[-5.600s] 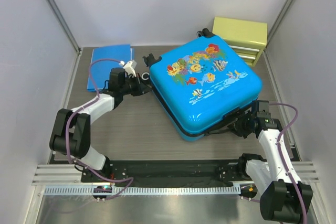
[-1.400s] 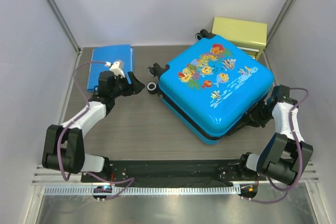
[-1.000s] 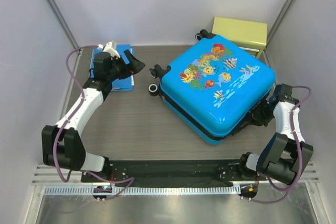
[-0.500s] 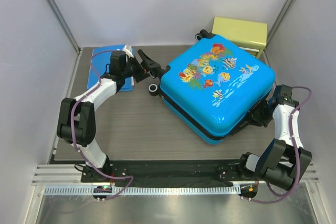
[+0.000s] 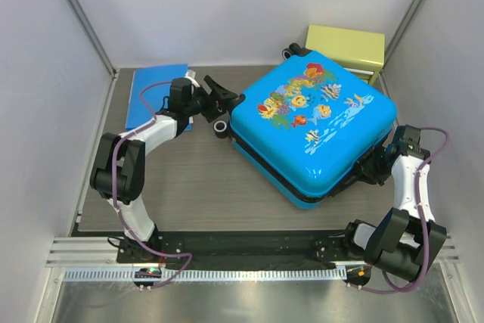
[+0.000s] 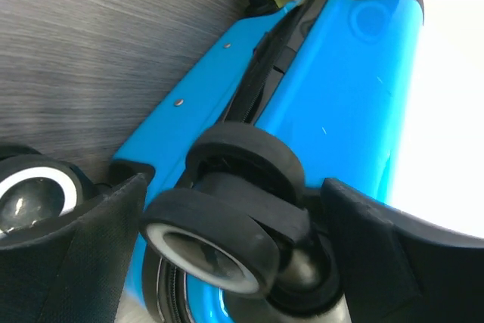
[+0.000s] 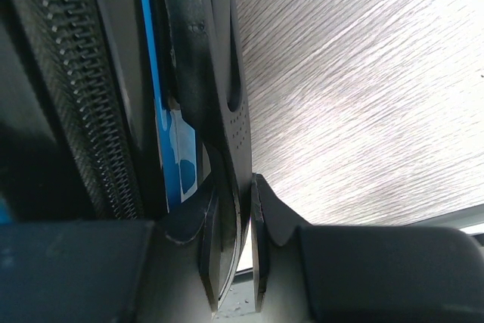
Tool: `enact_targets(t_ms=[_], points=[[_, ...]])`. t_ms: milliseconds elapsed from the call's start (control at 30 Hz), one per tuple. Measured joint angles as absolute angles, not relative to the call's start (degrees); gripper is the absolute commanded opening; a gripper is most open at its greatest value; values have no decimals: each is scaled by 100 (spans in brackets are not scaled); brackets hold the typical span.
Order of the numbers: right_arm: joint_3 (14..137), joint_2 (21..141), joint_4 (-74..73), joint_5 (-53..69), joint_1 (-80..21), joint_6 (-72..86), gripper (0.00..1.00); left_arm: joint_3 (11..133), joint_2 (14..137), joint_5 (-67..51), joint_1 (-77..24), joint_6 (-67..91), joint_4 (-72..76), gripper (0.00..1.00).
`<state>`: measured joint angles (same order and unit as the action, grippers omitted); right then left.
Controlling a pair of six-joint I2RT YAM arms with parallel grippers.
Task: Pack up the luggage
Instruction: Zip the luggage at the center of the board.
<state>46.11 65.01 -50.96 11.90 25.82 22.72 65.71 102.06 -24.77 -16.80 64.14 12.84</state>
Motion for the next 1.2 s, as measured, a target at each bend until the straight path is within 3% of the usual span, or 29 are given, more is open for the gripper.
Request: enact_targets(t_ms=[33, 67, 133, 167, 567, 667, 700, 767, 800, 867, 1200], points=[[4593, 6484, -5085, 1190, 2582, 2281, 1, 6571, 10230, -2453, -1691, 6455, 1299, 53], [4587, 6473, -5085, 1190, 2582, 2285, 1, 6576, 10250, -2460, -1702, 6558, 1358, 28], [4552, 6449, -5083, 1190, 2582, 2290, 1, 6584, 10248, -2429, -1710, 6716, 1352, 3], [4532, 6438, -5085, 1194, 2582, 2298, 1, 6584, 10256, -2445, -1710, 6753, 1363, 0], [4508, 6431, -5133, 1199, 2582, 2300, 2, 6038, 9732, -1916, -1839, 6858, 1535, 0], [4506, 6431, -5175, 1199, 2582, 2270, 10, 5924, 9480, -1782, -1872, 6842, 1328, 0], [4506, 6431, -5183, 1197, 2582, 2270, 23, 5894, 9365, -1730, -1879, 6849, 1323, 0], [4506, 6431, -5183, 1181, 2582, 2268, 40, 5841, 9122, -1621, -1890, 6831, 1302, 0], [4508, 6431, -5192, 1175, 2582, 2270, 55, 5780, 8973, -1529, -1905, 6801, 1267, 0], [4574, 6394, -5304, 1044, 2630, 2252, 67, 5535, 8628, -1332, -1938, 6746, 1157, 0], [5417, 6182, -5555, 1013, 2687, 2657, 78, 5256, 8169, -840, -1887, 6689, 871, 0]])
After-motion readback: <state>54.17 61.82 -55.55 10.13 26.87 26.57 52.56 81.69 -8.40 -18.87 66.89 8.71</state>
